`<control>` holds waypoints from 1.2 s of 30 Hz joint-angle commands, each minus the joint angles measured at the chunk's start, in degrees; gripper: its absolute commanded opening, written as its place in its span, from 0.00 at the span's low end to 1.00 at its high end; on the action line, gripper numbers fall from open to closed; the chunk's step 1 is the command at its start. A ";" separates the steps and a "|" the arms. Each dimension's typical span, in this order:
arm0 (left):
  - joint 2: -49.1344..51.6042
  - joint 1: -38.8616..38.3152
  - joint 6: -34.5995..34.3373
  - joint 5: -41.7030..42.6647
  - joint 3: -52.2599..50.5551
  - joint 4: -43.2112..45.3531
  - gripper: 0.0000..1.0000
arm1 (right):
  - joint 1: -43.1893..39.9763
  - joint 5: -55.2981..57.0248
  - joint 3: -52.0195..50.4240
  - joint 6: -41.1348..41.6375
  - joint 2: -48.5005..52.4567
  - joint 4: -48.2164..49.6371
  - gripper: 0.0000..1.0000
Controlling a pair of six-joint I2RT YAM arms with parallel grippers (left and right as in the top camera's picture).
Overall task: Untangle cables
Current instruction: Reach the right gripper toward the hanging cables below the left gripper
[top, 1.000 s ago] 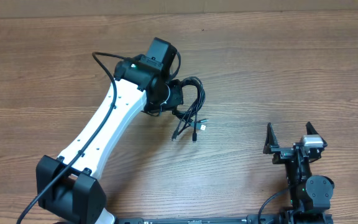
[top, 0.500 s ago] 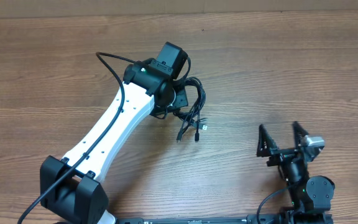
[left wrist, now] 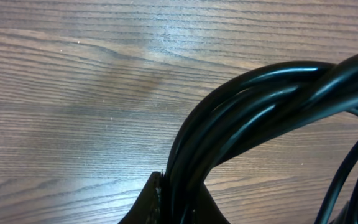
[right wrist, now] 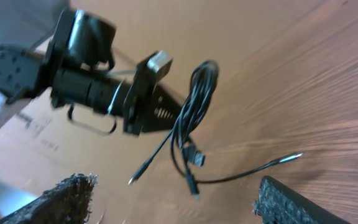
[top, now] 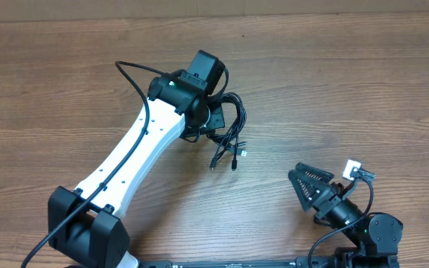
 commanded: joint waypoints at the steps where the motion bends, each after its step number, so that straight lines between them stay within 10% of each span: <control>1: -0.52 -0.39 3.45 -0.11 0.70 0.24 0.04 | -0.04 -4.66 3.54 1.40 -0.07 -0.87 0.83; 13: -0.52 -1.95 3.04 3.28 0.70 0.39 0.04 | 0.61 -5.11 15.58 -2.45 20.24 -12.17 0.74; 36: -0.52 -12.07 -12.52 -5.22 0.70 0.39 0.04 | 26.93 17.81 17.40 -1.20 45.51 10.08 0.57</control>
